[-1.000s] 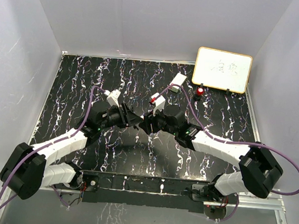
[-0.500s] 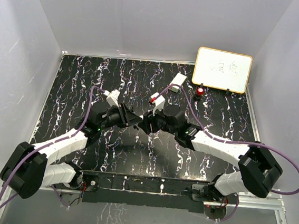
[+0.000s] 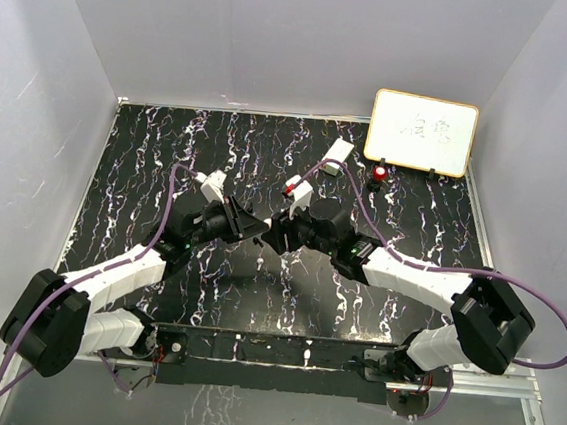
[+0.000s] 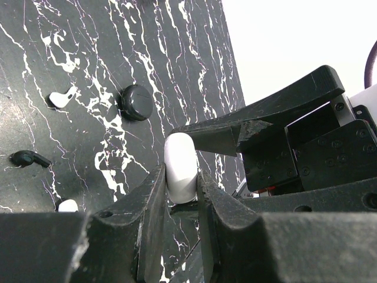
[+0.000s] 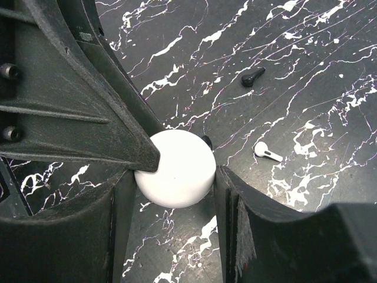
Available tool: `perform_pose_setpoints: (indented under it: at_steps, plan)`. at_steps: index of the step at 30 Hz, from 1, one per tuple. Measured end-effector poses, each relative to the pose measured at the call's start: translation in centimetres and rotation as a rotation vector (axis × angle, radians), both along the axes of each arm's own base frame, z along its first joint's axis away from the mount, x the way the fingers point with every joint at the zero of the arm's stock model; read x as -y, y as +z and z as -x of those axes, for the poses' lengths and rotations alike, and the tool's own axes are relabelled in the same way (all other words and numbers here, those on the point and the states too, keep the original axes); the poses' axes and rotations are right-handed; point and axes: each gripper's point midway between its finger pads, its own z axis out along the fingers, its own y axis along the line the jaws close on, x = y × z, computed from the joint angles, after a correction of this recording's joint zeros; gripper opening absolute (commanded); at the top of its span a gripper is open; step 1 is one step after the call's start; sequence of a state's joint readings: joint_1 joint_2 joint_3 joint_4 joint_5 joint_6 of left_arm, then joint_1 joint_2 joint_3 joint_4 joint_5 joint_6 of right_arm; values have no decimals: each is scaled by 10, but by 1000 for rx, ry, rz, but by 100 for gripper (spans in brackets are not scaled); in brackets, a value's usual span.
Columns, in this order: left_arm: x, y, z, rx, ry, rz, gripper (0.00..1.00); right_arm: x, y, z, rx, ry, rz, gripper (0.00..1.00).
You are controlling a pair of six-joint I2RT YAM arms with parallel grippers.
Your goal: Insert the wireless bluetooth earbuds into the charging case
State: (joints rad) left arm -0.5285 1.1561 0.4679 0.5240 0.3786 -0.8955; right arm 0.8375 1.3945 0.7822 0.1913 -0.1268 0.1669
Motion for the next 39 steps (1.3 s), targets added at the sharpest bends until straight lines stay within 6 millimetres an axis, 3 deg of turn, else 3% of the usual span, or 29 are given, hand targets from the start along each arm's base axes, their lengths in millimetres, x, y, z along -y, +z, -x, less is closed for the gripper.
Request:
perform_pose_setpoints:
  at_steps: [1,3,6,14,18,22,24,28,35,39]
  plan:
    - [0,0,0,-1,2,1,0,0,0,0,0,0,0,64]
    - [0,0,0,-2,1,2,0,-1,0,0,-5,-2,-5,75]
    - [1,0,2,-2,-6,3,0,-2,3,-1,-4,-4,-11,82]
    - [-1,-4,2,-4,-5,-29,0,3,10,0,-1,-21,-15,87]
    - [-2,-1,-1,5,-6,-43,0,17,42,3,37,-58,-64,90]
    - [-5,4,-6,18,3,-42,0,48,83,-3,72,-144,-161,90]
    - [-6,6,-8,22,5,-38,0,62,90,-11,65,-190,-185,89]
    - [-3,12,-11,42,-10,-7,0,75,78,-22,-18,-240,-200,88]
    - [8,30,-14,104,-74,84,0,68,36,-14,-201,-213,-217,85]
    - [14,37,-13,129,-115,125,0,69,27,-12,-266,-202,-258,81]
